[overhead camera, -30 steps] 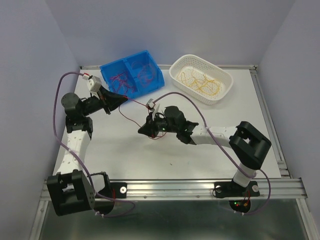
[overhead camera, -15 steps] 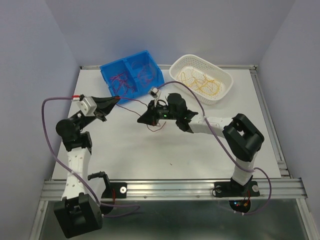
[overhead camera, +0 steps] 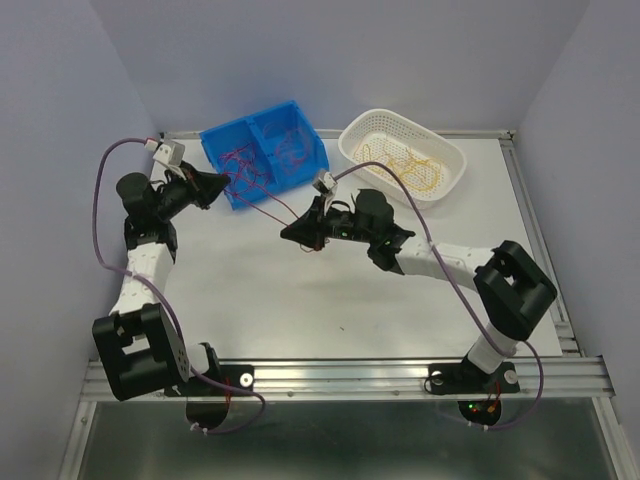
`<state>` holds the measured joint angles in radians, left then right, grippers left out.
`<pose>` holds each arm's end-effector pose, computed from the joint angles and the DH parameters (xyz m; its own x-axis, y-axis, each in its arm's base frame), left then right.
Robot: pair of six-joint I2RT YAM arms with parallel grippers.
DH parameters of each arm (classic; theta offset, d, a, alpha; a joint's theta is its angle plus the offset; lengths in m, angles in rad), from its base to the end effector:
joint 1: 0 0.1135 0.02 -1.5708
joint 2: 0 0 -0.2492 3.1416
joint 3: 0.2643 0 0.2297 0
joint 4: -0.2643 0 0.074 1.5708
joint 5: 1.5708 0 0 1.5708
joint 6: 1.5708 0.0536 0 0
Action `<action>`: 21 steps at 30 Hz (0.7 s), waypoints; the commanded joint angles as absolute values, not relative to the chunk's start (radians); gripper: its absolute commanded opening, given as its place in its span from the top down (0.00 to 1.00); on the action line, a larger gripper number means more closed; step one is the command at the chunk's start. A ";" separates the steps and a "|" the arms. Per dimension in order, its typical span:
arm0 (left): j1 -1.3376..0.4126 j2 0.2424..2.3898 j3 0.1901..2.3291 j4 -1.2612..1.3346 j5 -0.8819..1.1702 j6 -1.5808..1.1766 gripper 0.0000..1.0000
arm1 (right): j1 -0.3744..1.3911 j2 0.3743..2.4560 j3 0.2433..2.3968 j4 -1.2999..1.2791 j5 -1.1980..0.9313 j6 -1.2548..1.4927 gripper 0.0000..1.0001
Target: Untangle the cables
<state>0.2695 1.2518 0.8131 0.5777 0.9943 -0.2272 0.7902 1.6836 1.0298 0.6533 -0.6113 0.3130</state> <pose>0.2725 0.0286 0.3246 -0.0175 -0.1322 -0.9911 0.6684 0.7356 -0.1099 0.2445 0.2905 0.2738 -0.3038 0.0515 -0.9513 -0.9377 0.1604 0.3082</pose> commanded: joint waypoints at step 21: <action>-0.052 1.603 1.144 0.200 0.790 0.207 1.00 | 0.779 1.528 1.221 1.128 -0.672 0.403 1.00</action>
<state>-0.0467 1.5215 1.0813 0.3061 0.9348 0.0341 0.7624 1.5761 1.1038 0.7395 -0.6094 0.3359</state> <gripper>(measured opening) 0.047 0.057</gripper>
